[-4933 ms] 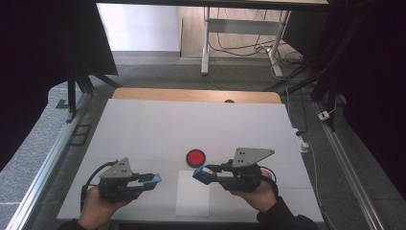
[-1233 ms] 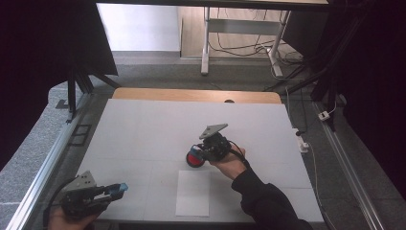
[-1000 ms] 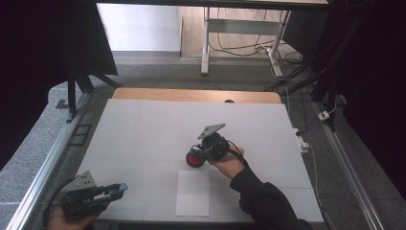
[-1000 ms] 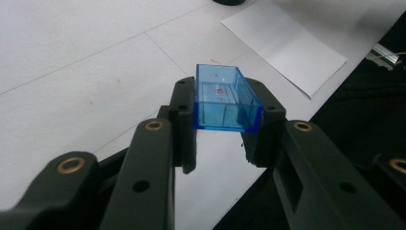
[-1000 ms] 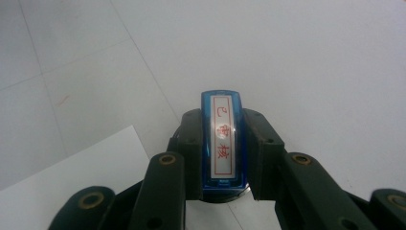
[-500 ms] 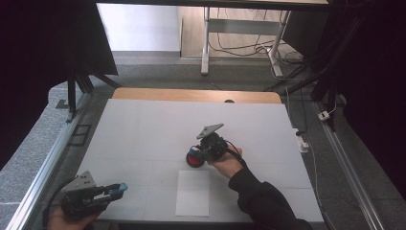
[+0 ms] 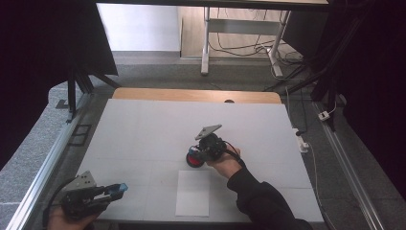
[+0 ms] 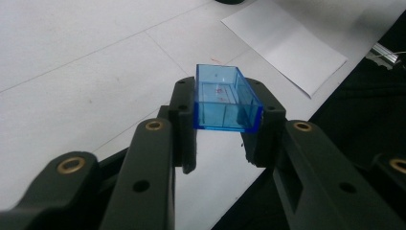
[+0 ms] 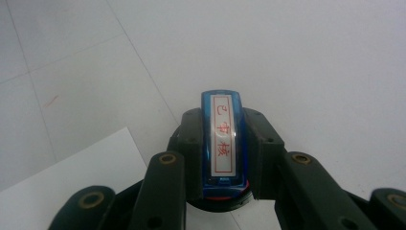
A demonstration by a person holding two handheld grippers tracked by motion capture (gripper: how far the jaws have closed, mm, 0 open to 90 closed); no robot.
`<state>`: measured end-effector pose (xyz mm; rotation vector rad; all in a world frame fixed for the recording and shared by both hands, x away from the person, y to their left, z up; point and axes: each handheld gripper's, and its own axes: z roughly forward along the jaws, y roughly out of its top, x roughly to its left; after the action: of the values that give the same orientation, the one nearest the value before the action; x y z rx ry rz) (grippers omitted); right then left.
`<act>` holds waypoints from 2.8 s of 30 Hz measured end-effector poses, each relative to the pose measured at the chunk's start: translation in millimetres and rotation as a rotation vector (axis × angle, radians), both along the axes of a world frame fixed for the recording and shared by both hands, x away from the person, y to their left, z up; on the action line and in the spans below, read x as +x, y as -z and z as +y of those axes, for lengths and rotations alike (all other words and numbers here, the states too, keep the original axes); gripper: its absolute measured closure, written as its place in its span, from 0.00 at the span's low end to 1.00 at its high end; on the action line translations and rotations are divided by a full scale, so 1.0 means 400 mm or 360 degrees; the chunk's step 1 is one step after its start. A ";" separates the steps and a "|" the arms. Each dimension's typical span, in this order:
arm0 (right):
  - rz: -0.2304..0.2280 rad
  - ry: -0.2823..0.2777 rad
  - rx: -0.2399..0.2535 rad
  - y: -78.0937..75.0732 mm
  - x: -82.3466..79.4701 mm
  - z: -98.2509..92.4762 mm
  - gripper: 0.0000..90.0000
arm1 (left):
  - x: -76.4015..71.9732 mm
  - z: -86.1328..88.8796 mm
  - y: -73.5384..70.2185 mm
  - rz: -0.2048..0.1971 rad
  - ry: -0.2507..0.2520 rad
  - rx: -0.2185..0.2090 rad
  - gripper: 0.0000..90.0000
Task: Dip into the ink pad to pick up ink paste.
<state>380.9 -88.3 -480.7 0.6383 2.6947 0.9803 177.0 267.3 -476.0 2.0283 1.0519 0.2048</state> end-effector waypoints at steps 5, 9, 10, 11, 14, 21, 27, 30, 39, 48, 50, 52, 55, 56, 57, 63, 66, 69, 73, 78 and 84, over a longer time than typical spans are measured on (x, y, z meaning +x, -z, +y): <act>-0.0069 -0.0034 -0.0070 -0.002 -0.008 0.011 0.80 | 0.000 -0.001 0.000 0.0001 0.0005 0.0004 0.76; -0.0108 -0.0039 -0.0088 0.000 -0.017 0.015 0.80 | 0.000 -0.002 0.000 0.0000 0.0006 0.0007 0.76; -0.0128 -0.0046 -0.0104 0.000 -0.021 0.017 0.80 | 0.000 -0.002 0.000 -0.0001 0.0008 0.0008 0.76; -0.0136 -0.0045 -0.0108 0.000 -0.023 0.019 0.80 | -0.001 -0.002 0.000 -0.0001 0.0009 0.0008 0.76; -0.0098 -0.0036 -0.0070 0.002 -0.015 0.011 0.80 | -0.001 -0.001 0.000 -0.0002 0.0010 0.0004 0.76; -0.0023 -0.0022 -0.0002 0.002 0.001 -0.002 0.79 | -0.001 0.001 0.000 -0.0001 0.0012 -0.0003 0.76; 0.0111 0.0000 0.0123 0.005 0.027 -0.026 0.79 | -0.002 0.003 0.000 -0.0001 0.0011 -0.0013 0.76; 0.0088 0.0019 0.0175 -0.005 0.029 -0.035 0.79 | -0.002 0.003 0.000 -0.0001 0.0010 -0.0013 0.76; 0.0054 0.0009 0.0198 -0.043 0.008 -0.036 0.79 | -0.003 0.003 0.000 0.0001 0.0006 -0.0012 0.76; 0.0066 0.0012 0.0134 -0.015 0.004 -0.017 0.79 | -0.004 0.003 -0.001 -0.0003 0.0007 -0.0008 0.76; 0.0065 0.0005 0.0122 -0.010 0.004 -0.013 0.79 | -0.004 0.002 -0.001 -0.0005 0.0006 -0.0007 0.76; 0.0063 0.0002 0.0111 -0.004 0.002 -0.009 0.79 | -0.004 0.002 -0.001 -0.0006 0.0007 -0.0006 0.76; 0.0061 -0.0002 0.0090 0.003 0.003 -0.006 0.79 | -0.004 0.002 -0.001 -0.0004 0.0007 -0.0007 0.76; 0.0060 -0.0003 0.0090 0.004 0.003 -0.006 0.79 | -0.004 0.002 -0.001 -0.0005 0.0006 -0.0007 0.76; 0.0065 0.0001 0.0090 0.004 0.003 -0.006 0.79 | -0.004 0.002 -0.001 -0.0005 0.0006 -0.0007 0.76; 0.0052 0.0013 0.0062 0.004 -0.002 0.000 0.79 | -0.003 0.002 0.000 -0.0002 0.0002 -0.0005 0.76; 0.0002 0.0011 0.0019 0.004 -0.013 0.010 0.79 | -0.003 0.001 0.000 0.0002 0.0003 -0.0005 0.76; -0.0017 0.0008 0.0010 0.004 -0.016 0.012 0.79 | -0.003 0.000 0.000 0.0001 0.0002 0.0000 0.76; 0.0022 0.0023 0.0056 0.008 -0.010 0.005 0.80 | -0.003 0.000 0.000 0.0001 0.0001 0.0000 0.76; 0.0086 0.0038 0.0122 0.013 0.004 -0.008 0.80 | -0.003 0.001 0.000 0.0001 0.0002 0.0001 0.76; 0.0164 0.0061 0.0197 0.018 0.019 -0.022 0.80 | -0.003 0.001 0.000 0.0004 0.0002 -0.0001 0.76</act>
<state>388.3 -97.1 -487.8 0.7813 2.7148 1.1410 175.7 267.7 -476.1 2.0287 1.0521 0.2014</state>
